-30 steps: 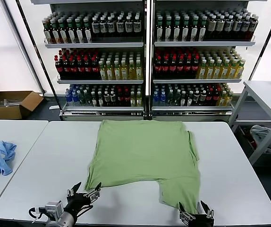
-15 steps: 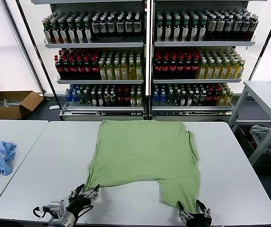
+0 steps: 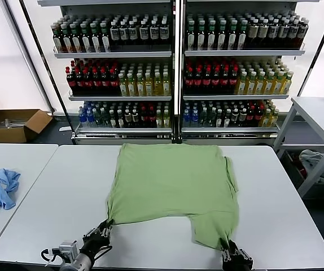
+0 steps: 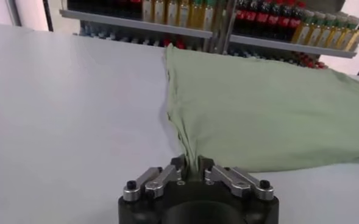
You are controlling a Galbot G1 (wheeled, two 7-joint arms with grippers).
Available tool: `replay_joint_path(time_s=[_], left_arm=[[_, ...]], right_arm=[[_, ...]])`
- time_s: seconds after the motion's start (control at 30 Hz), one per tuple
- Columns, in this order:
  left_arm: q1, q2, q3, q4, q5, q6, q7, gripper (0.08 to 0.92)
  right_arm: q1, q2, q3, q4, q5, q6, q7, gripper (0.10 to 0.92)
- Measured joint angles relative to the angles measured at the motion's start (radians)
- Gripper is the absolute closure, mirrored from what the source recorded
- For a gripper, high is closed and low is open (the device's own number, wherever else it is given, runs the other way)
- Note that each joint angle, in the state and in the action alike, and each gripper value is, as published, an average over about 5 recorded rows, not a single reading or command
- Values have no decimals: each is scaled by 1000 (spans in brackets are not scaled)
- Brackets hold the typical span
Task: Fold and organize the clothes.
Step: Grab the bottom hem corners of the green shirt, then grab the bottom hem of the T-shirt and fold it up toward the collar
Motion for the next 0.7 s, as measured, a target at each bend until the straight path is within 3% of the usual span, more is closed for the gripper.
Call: replay_joint_path(time_s=[0.17,0.7], left_arm=[[7,5,0,-5,13,-13,0,912],[-30,17,-19,-124,-21,-22,-50,917]], right_arm=[[-14,-7,10,17,-25,16,10,917],[33,-76,158,121,-23,-19,12,917]])
